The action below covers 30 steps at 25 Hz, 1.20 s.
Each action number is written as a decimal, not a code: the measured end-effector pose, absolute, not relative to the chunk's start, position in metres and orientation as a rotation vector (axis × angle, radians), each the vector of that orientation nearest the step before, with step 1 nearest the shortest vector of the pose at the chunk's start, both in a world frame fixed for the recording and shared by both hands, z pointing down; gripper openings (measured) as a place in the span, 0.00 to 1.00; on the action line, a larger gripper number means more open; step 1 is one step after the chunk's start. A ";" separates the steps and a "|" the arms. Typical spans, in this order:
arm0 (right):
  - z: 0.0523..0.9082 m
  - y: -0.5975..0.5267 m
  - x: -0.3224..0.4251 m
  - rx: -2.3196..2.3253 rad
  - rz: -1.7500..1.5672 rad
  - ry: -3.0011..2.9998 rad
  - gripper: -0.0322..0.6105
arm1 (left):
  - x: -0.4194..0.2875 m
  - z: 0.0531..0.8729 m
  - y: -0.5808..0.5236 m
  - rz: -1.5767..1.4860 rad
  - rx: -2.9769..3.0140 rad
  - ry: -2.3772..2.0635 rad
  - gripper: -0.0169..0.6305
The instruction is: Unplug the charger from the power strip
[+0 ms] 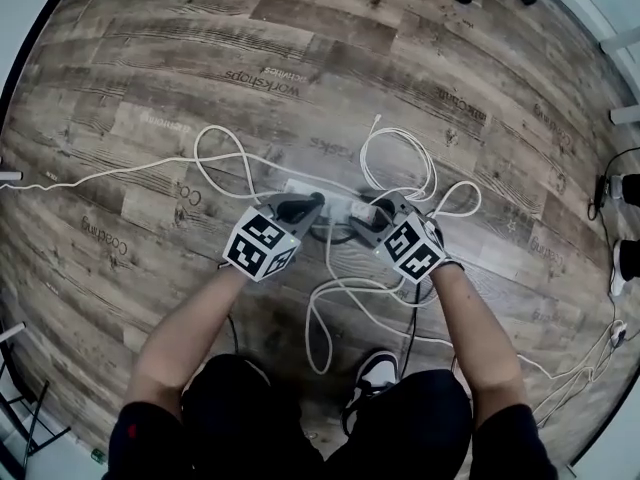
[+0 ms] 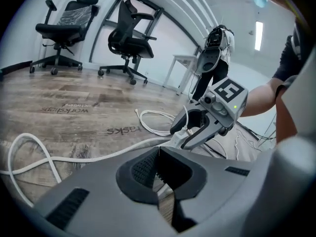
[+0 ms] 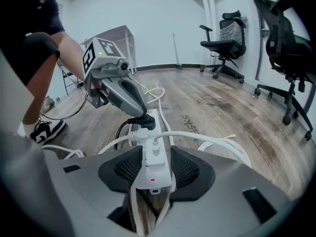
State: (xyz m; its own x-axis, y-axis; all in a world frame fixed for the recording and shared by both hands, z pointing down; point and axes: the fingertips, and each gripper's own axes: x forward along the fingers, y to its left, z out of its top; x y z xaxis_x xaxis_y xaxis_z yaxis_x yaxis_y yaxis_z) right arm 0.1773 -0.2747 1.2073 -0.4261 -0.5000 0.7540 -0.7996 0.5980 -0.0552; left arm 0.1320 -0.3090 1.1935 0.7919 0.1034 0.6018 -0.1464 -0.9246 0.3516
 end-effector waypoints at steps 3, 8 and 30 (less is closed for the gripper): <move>1.214 -0.278 0.173 0.973 0.510 -2.093 0.34 | 0.132 1.199 -0.309 0.927 2.603 -0.052 0.06; 1.216 -0.278 0.167 0.921 0.453 -2.086 0.22 | 0.133 1.200 -0.312 0.911 2.493 -0.057 0.06; 1.209 -0.272 0.164 0.992 0.415 -2.060 0.21 | 0.135 1.201 -0.309 1.049 2.525 -0.082 0.06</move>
